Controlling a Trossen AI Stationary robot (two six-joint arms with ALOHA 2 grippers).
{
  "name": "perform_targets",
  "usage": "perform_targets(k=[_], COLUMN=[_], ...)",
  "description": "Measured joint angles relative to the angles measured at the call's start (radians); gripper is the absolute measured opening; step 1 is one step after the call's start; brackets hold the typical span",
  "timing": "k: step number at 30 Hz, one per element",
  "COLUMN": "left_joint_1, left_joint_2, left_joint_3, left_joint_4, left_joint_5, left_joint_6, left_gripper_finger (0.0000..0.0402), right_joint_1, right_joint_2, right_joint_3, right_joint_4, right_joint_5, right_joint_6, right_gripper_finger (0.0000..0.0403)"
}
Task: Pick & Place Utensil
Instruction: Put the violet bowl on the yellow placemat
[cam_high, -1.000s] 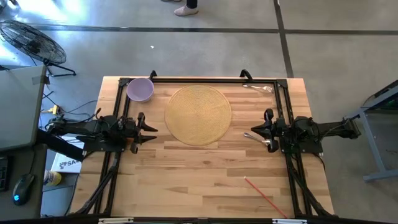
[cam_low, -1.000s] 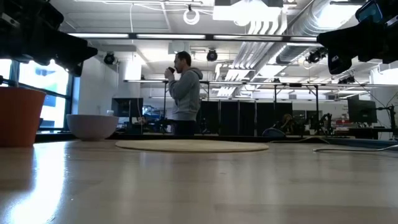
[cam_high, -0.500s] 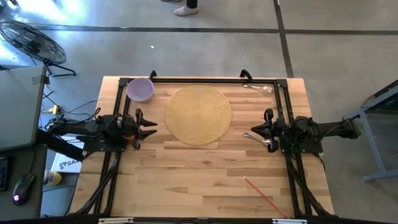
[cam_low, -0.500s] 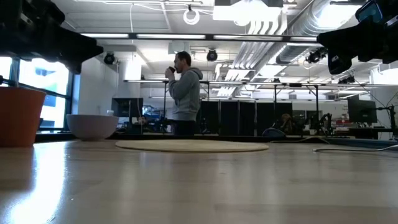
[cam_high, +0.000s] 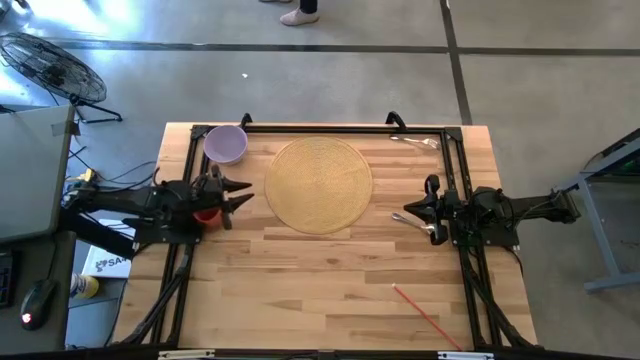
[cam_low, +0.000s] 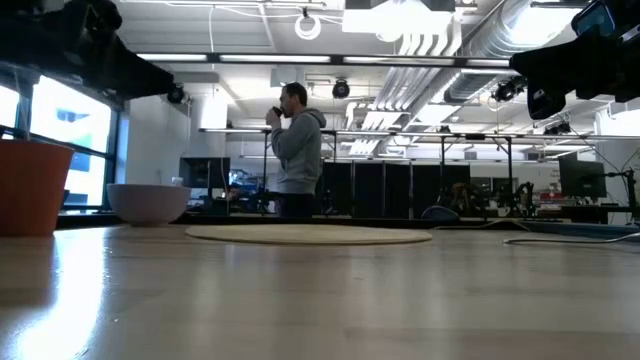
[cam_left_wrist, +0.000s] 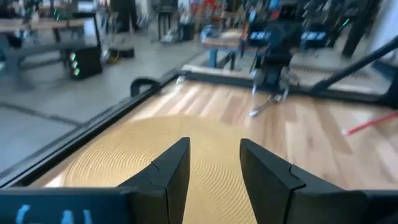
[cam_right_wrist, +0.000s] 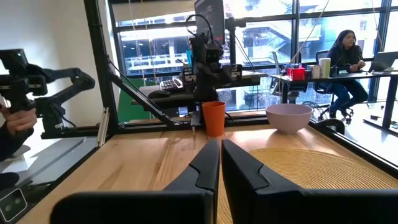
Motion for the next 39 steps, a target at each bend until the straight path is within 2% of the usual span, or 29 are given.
perform_targets(k=[6, 10, 13, 17, 22, 24, 33, 39], left_joint_1=[0.001, 0.007, 0.073, 0.240, 0.461, 0.532, 0.767, 0.828], left_joint_2=[0.157, 0.276, 0.387, 0.536, 0.672, 0.713, 0.866, 0.921], left_joint_3=[0.127, 0.215, 0.289, 0.376, 0.441, 0.460, 0.480, 0.480], left_joint_4=[-0.180, -0.255, -0.339, -0.455, -0.474, -0.471, -0.475, -0.434], left_joint_5=[-0.213, -0.239, -0.224, -0.181, 0.038, 0.092, 0.115, 0.114], left_joint_6=[-0.124, -0.204, -0.274, -0.337, -0.295, -0.274, -0.262, -0.242], left_gripper_finger=[0.0138, 0.0141, 0.0158, 0.0189, 0.0221, 0.0225, 0.0225, 0.0225], right_joint_1=[0.000, 0.000, 0.000, 0.000, 0.000, 0.000, 0.000, 0.000], right_joint_2=[0.000, 0.000, 0.000, 0.000, 0.000, 0.000, 0.000, 0.000], right_joint_3=[0.000, 0.000, 0.000, 0.000, 0.000, 0.000, 0.000, 0.000], right_joint_4=[0.000, 0.000, 0.000, 0.000, 0.000, 0.000, 0.000, 0.000], right_joint_5=[0.000, 0.000, 0.000, 0.000, 0.000, 0.000, 0.000, 0.000], right_joint_6=[0.000, 0.000, 0.000, 0.000, 0.000, 0.000, 0.000, 0.000], right_gripper_finger=[0.0012, 0.0012, 0.0012, 0.0012, 0.0012, 0.0012, 0.0012, 0.0012])
